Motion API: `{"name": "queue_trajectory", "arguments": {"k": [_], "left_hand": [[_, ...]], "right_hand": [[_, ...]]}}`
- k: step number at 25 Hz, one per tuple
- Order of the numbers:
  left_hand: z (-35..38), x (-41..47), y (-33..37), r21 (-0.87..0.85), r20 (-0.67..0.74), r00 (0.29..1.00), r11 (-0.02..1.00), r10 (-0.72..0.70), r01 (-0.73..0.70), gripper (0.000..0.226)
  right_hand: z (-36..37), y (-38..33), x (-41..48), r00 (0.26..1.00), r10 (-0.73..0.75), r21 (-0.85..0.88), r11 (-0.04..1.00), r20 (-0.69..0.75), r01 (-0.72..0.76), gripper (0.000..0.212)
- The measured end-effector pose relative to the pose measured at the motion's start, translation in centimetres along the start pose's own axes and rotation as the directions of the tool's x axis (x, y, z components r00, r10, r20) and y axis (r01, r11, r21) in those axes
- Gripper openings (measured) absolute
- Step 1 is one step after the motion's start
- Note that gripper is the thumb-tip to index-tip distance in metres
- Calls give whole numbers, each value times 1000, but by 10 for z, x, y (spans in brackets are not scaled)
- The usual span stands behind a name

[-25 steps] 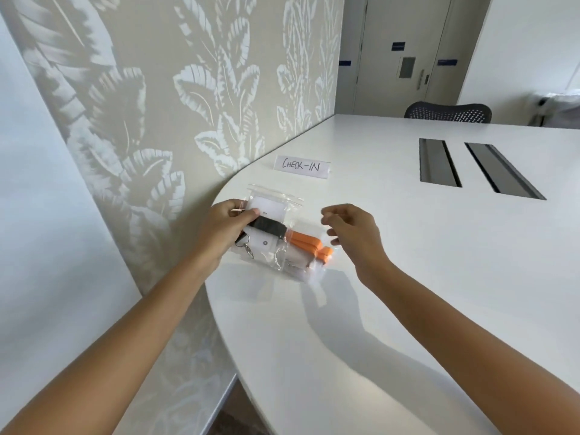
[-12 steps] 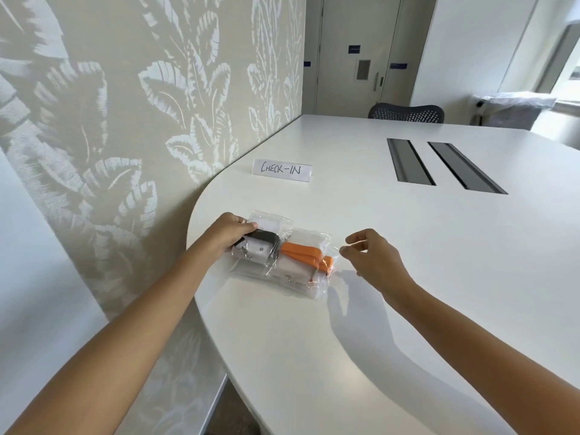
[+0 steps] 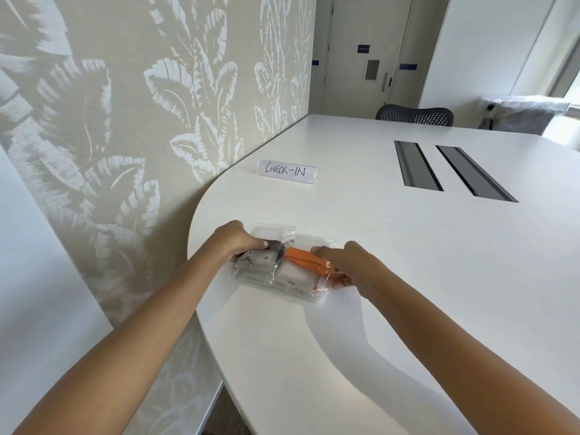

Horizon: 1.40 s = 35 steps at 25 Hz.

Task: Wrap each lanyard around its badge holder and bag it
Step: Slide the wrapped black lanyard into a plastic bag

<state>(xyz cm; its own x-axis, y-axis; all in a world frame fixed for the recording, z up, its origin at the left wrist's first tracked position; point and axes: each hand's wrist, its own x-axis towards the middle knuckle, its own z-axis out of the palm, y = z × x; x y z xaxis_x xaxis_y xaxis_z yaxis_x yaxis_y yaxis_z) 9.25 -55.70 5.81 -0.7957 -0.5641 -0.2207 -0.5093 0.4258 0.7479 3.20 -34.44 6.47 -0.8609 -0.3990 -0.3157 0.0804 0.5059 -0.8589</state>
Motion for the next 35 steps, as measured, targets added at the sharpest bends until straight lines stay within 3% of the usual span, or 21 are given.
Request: {"name": "queue_trajectory", "arguments": {"k": [2,5,11,15,22,25,35], "left_hand": [[1,-3,5,-9,22,999,1000,-25,25,34],[3,-6,12,-18,56,997,998,-57,59,41],[14,-12,13,-244,157,982,959,-109,146,41],[14,-14,12,-345,173,976,920,-131,185,24],[-3,4,7,-552,127,983,814,-133,181,6],[-22,31,10,-571,123,986,804,-116,166,5],[-67,166,30,-489,124,992,871,10,52,39]], "right_hand": [[3,-5,-1,1000,9,45,999,13,-9,28],[6,-5,-2,1000,-24,105,994,20,22,26],[4,9,1,993,-49,342,940,106,10,5],[0,15,5,990,-77,386,922,119,25,17],[-4,1,23,990,-106,444,895,92,55,4],[-1,-16,42,993,-97,464,884,62,57,10],[36,-92,162,990,26,528,848,-137,50,22]]}}
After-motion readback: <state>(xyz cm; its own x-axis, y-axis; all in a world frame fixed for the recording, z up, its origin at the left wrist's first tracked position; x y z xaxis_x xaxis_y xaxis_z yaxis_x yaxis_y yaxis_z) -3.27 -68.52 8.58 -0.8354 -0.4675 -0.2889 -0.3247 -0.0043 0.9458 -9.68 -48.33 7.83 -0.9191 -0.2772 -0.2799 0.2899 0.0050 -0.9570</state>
